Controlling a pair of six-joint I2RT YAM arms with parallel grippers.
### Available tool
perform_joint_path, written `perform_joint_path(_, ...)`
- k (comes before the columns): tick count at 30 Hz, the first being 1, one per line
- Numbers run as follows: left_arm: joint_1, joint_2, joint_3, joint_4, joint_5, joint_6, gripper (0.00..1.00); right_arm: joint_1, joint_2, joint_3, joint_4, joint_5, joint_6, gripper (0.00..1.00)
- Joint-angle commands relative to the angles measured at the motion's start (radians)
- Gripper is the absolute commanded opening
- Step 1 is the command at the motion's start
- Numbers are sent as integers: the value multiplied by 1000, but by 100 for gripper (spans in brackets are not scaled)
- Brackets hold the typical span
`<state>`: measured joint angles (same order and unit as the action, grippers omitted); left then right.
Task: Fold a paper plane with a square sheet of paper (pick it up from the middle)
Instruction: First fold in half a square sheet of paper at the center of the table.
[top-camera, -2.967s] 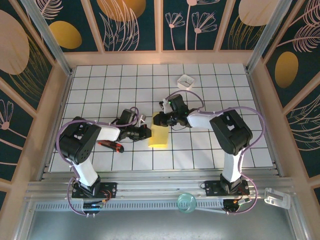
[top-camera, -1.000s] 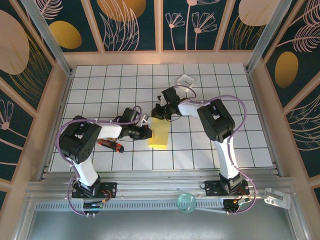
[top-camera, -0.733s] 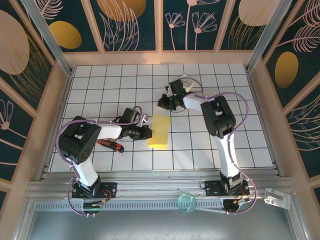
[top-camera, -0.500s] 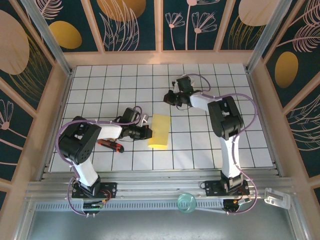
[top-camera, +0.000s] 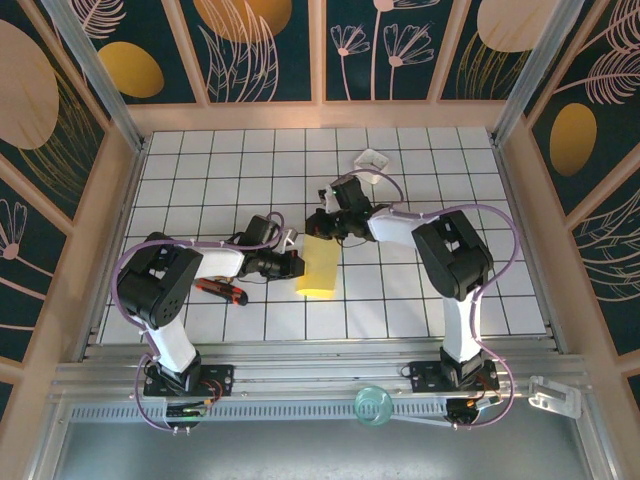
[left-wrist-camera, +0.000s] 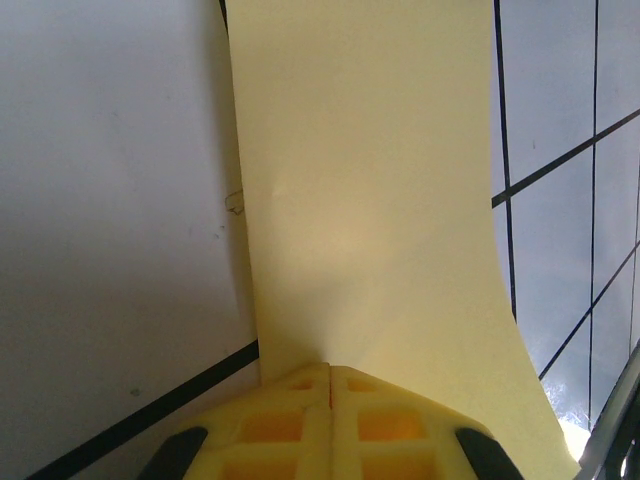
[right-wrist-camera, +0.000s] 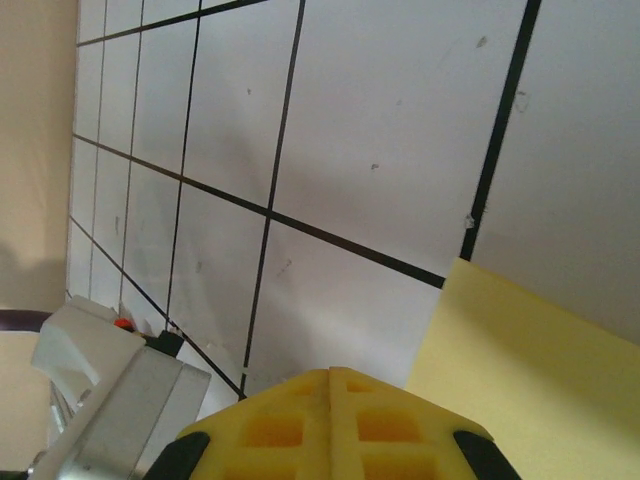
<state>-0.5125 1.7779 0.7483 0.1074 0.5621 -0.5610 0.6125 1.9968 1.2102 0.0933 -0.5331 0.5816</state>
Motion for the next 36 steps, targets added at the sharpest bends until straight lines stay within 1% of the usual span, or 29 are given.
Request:
perform_joint_path(1, -1, 89, -60, -215, -208, 21, 0, 14, 54, -11, 65, -30, 36, 0)
perform_joint_path(9, -1, 44, -66, -201, -149, -1, 0, 9, 107, -62, 41, 42, 14, 0)
perform_joint_path(19, -12, -38, -173, -148, -26, -53, 0, -2, 112, -139, 5, 154, 36, 0)
perform_joint_path(25, -55, -89, -225, -129, 24, -72, 0, 2, 109, -178, 14, 189, 65, 0)
perform_joint_path(36, -121, -151, -262, -189, 13, -59, 0, 7, 107, -211, 31, 217, 92, 0)
